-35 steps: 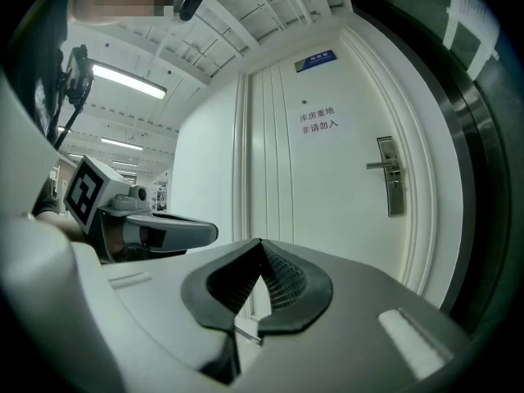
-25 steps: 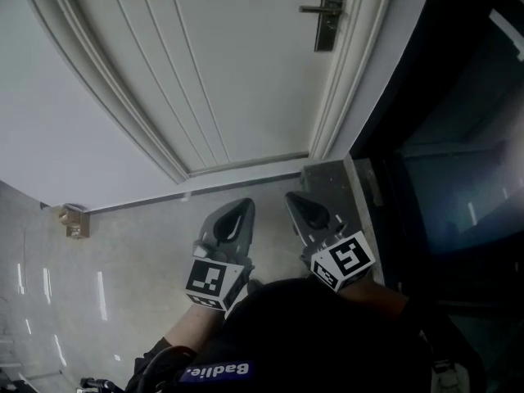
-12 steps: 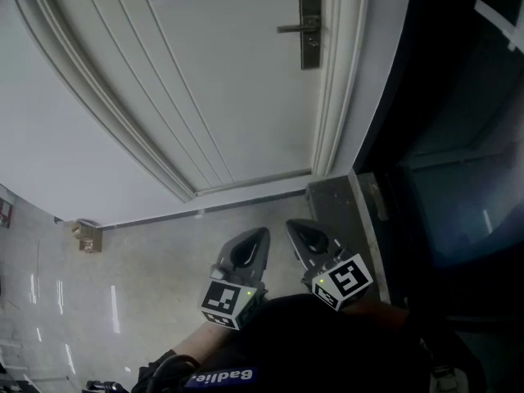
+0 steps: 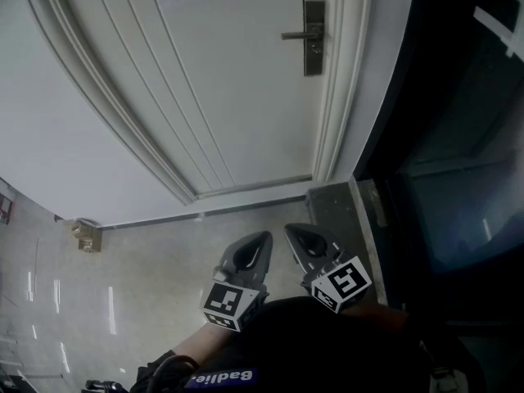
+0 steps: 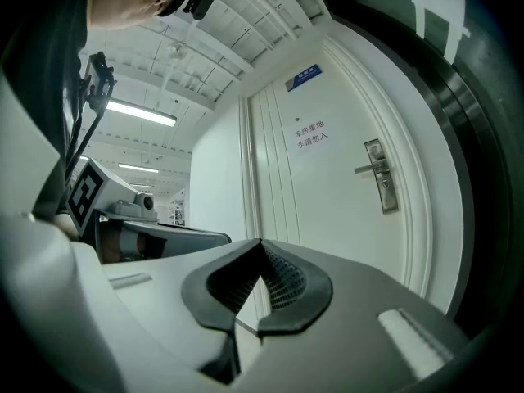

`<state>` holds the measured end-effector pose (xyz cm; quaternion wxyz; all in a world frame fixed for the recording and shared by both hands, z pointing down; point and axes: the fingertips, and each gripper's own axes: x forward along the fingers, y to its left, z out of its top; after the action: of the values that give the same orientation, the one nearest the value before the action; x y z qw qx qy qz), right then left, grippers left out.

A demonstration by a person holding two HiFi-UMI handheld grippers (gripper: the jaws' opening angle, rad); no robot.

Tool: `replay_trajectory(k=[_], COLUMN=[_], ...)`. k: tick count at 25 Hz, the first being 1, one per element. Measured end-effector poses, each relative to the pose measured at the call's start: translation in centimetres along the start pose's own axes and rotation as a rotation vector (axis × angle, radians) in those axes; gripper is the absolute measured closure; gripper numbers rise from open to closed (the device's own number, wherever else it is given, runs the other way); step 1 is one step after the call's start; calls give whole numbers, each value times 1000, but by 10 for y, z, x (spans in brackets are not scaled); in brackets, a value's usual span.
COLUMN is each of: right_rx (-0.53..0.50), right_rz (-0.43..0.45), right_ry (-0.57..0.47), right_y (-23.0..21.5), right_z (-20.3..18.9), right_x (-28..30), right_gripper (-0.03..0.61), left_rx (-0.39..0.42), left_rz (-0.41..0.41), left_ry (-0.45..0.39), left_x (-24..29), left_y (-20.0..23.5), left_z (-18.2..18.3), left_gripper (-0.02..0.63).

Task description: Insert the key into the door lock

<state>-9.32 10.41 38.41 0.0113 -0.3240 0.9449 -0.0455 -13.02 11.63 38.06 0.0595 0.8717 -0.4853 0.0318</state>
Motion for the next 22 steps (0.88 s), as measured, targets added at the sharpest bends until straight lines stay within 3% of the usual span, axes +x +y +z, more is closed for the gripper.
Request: replay_trajectory(k=[22], right_rx=[-1], right_rz=[14], right_ry=[22], right_y=[15], right_z=[-7], right_x=[7], right_gripper=[575], left_rx=[-26], left_rz=[-5], left_ry=[8], left_x=[-8], left_y=[8], left_z=[-12], left_gripper=[594])
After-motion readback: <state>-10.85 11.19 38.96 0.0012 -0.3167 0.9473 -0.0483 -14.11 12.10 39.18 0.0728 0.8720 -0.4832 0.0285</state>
